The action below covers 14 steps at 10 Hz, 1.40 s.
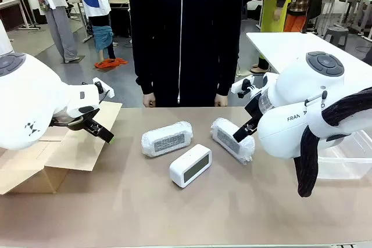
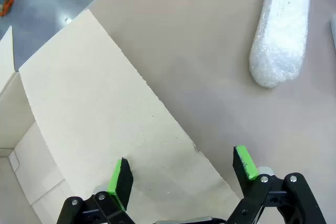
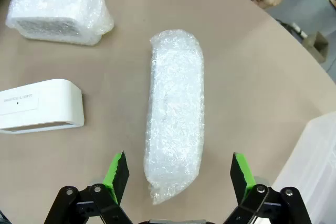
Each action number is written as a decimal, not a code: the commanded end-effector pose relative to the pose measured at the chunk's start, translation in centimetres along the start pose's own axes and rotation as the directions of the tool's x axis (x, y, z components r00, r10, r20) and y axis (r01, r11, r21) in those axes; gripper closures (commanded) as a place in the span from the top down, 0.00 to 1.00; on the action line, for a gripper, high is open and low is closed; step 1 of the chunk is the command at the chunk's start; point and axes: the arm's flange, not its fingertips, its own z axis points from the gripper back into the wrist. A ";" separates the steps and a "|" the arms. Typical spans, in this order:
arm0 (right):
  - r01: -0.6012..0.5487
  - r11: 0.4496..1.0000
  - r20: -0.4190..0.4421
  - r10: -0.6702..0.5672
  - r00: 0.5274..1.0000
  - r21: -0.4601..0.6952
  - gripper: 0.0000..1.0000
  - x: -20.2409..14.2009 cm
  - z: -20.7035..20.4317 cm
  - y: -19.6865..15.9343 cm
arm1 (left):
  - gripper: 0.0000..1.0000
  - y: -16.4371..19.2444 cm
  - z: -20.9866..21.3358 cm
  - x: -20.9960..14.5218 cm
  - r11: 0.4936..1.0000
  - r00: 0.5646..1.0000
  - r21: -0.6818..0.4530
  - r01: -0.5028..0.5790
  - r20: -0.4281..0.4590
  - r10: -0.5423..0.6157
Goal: Separate and place wrapped and unwrapped clocks.
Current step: Pick up the Digital clock indicated by the person.
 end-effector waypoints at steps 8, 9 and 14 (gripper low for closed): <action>0.000 1.000 0.000 0.000 1.000 0.000 1.00 0.0 0.0 0.0 | 1.00 0.0 0.0 0.0 1.000 1.000 0.000 0.000 0.000 0.000; 0.000 1.000 0.000 0.000 1.000 0.000 1.00 0.0 0.0 0.0 | 1.00 0.0 0.0 0.0 1.000 1.000 0.000 0.000 0.000 0.000; -0.047 0.999 0.027 0.047 0.999 0.012 1.00 1.3 2.0 -1.2 | 1.00 -0.3 3.7 1.1 0.996 0.995 0.006 0.092 -0.027 -0.091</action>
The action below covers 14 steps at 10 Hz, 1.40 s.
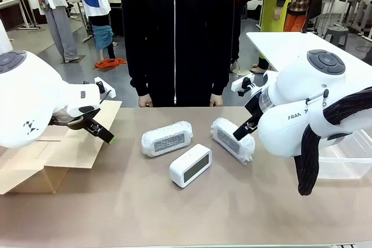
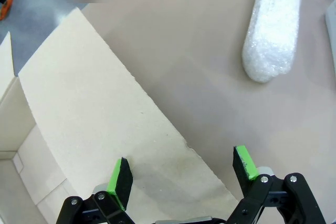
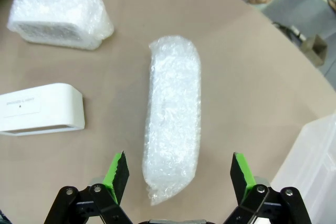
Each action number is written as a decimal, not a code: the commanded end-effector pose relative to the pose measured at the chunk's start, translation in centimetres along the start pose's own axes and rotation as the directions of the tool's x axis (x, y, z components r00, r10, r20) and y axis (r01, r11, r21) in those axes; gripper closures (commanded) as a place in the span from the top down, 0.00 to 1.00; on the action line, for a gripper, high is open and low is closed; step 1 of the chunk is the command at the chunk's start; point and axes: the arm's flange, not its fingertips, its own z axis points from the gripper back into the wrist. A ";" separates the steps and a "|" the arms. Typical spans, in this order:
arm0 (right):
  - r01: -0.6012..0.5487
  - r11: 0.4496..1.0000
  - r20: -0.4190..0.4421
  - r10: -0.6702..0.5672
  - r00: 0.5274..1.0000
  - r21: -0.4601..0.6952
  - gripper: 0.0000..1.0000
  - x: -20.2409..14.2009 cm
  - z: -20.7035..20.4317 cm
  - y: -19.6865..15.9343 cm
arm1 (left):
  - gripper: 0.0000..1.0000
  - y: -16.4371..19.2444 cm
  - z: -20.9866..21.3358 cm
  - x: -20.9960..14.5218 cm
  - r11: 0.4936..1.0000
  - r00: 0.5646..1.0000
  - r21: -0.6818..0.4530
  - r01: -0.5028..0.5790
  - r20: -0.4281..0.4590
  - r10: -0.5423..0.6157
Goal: Separate and place wrapped and unwrapped clocks.
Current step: Pick up the Digital clock indicated by the person.
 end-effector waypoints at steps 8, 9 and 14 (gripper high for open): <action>-0.209 0.939 0.313 0.119 0.942 0.273 1.00 3.7 9.5 -12.5 | 1.00 3.2 17.8 0.5 0.942 0.934 -0.049 0.331 0.159 -0.319; -0.197 0.939 0.327 0.100 0.940 0.282 1.00 3.1 9.7 -14.1 | 1.00 3.6 18.9 -0.6 0.924 0.914 -0.064 0.377 0.186 -0.360; -0.350 0.866 0.520 0.126 0.845 0.357 1.00 0.4 9.5 -20.2 | 1.00 9.9 26.1 -6.7 0.869 0.869 -0.186 0.458 0.302 -0.393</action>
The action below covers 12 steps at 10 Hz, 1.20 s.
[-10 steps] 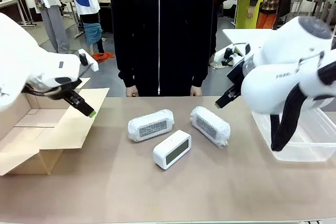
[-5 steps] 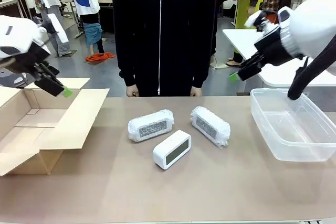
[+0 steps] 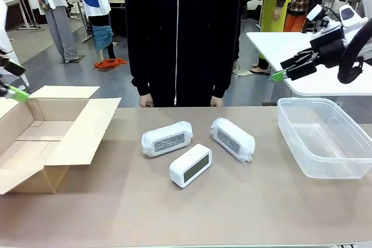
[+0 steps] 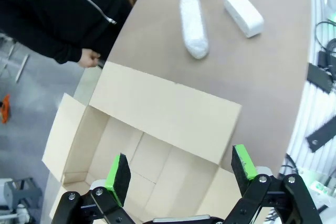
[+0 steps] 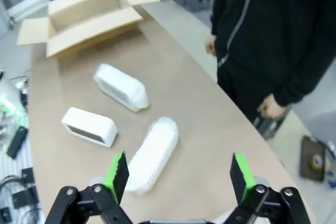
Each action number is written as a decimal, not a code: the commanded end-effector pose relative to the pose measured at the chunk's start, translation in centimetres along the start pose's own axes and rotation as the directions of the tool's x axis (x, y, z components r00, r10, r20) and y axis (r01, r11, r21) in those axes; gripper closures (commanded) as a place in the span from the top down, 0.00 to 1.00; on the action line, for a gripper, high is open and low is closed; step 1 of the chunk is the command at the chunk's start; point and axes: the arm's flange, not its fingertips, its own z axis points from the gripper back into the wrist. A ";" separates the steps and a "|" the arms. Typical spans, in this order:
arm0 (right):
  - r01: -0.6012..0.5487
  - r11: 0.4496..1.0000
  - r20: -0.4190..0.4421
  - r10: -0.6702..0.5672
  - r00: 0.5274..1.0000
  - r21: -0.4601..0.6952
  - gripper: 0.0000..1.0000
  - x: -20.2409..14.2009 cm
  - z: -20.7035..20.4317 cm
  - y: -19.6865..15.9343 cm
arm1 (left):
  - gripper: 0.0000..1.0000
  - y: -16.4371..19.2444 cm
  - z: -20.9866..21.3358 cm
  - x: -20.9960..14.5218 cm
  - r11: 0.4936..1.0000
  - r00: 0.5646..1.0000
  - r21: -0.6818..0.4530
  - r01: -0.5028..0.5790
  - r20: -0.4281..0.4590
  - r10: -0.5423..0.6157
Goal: Separate and place wrapped and unwrapped clocks.
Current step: Pick up the Digital clock indicated by the person.
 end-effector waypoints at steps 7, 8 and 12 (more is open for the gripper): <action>-0.278 0.960 -0.201 0.273 0.941 0.003 1.00 -5.6 4.1 -7.3 | 1.00 3.4 4.0 -4.9 0.987 0.991 -0.153 -0.053 0.112 0.070; -0.283 0.959 -0.226 0.277 0.934 0.009 1.00 -5.6 4.5 -7.5 | 1.00 3.4 4.4 -4.8 0.990 0.995 -0.135 -0.049 0.081 0.060; -0.279 0.960 -0.277 0.272 0.922 0.015 1.00 -5.8 5.6 -7.8 | 1.00 3.7 7.1 -7.4 0.995 0.999 -0.090 -0.033 -0.007 0.033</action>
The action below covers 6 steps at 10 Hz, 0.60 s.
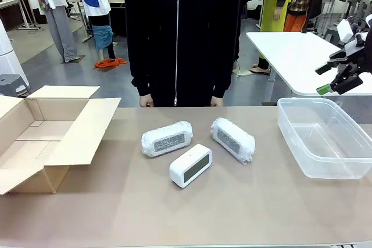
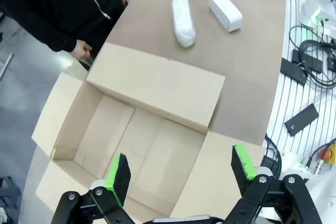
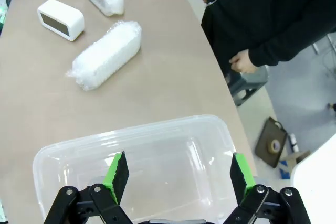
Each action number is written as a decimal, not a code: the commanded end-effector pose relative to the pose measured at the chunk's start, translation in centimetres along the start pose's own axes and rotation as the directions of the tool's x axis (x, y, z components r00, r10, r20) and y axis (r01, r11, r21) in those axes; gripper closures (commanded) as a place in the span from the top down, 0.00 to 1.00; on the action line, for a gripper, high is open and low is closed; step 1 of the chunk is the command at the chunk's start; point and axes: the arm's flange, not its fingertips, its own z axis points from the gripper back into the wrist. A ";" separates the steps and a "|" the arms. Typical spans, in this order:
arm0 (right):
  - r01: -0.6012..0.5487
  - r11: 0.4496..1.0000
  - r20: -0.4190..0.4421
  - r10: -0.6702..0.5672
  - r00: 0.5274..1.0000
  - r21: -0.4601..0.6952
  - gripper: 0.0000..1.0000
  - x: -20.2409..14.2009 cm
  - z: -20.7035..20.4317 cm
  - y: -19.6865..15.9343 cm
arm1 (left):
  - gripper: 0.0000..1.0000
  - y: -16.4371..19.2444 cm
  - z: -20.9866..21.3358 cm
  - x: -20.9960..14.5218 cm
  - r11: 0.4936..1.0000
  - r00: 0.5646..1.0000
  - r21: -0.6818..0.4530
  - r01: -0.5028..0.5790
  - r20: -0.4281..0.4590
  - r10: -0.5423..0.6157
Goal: Separate and place wrapped and unwrapped clocks.
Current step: Pick up the Digital clock indicated by the person.
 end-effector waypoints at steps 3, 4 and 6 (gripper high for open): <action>0.031 1.000 -0.021 -0.031 0.999 0.001 1.00 0.3 0.4 0.1 | 1.00 2.2 0.4 -1.0 0.993 0.993 -0.040 0.111 -0.042 -0.112; 0.051 0.999 -0.035 -0.051 0.998 -0.020 1.00 0.3 0.2 0.1 | 1.00 2.5 0.4 -0.8 0.994 0.994 -0.029 0.105 -0.033 -0.106; 0.009 1.000 -0.003 -0.009 1.000 -0.004 1.00 -0.2 0.2 0.0 | 1.00 0.9 0.3 -1.0 0.997 0.997 -0.024 0.076 -0.028 -0.076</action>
